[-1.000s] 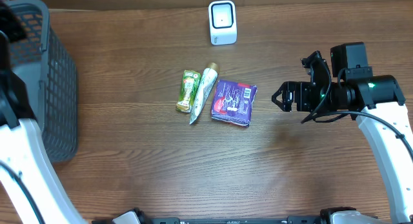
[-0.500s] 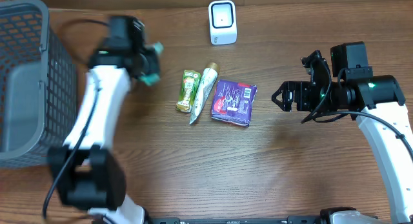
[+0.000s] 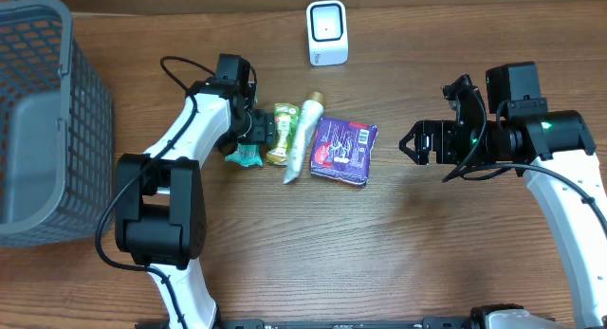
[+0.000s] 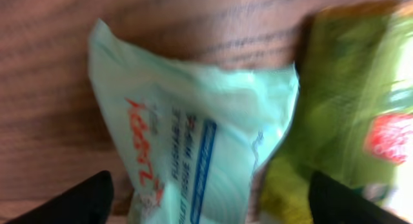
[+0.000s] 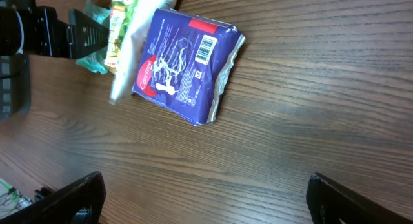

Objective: Scan the item barcode
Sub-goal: 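Place the teal wipes packet left of the green carton and release, then retract left gripper beside the basket and hold it there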

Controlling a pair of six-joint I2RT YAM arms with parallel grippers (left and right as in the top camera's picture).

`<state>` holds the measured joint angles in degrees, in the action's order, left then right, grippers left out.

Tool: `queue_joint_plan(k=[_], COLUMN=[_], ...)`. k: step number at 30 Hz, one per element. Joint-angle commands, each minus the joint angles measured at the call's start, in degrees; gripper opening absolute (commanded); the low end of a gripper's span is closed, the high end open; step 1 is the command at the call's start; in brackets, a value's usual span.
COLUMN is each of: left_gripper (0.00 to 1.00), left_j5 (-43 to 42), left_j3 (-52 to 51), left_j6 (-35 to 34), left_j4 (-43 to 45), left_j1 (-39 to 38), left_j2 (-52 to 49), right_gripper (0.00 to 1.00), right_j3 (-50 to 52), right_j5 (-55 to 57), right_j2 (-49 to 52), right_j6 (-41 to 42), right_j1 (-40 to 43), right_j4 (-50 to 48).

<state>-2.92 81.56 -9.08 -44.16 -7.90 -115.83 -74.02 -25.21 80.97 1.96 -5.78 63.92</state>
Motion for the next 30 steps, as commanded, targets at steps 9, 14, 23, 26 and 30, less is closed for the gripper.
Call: queue_joint_plan(k=[9,14,23,26,30], left_gripper=[0.87,0.85,1.0,1.0,1.0], left_j5=[1.14,6.71,10.82,8.0,3.28], left_j3=[0.2,-1.31,-17.11,-18.4,-18.29], left_j6=[-9.42,-9.84,-11.56,-4.85,4.0], left_j4=[-10.6,-17.09,-17.09,-16.35,-14.58], left_j1=[2.36,2.25,8.68,15.17,18.86], left_j2=[12.63,22.49,43.52,46.9,47.74], right_gripper=[1.0,1.0,1.0,1.0,1.0], right_j3=[-0.94,-0.94,-0.94,-0.94,-0.94], right_j5=[0.13,0.15,0.15,0.15,0.13], right_j2=[-0.15,-0.15,-0.15,-0.15,-0.15], right_j6=[-0.52,-0.52,-0.55,-0.57,-0.55], right_j1=[-0.5,-0.48,-0.5,-0.48,-0.5], right_j4=[-0.15,-0.15,0.72,0.5,0.04])
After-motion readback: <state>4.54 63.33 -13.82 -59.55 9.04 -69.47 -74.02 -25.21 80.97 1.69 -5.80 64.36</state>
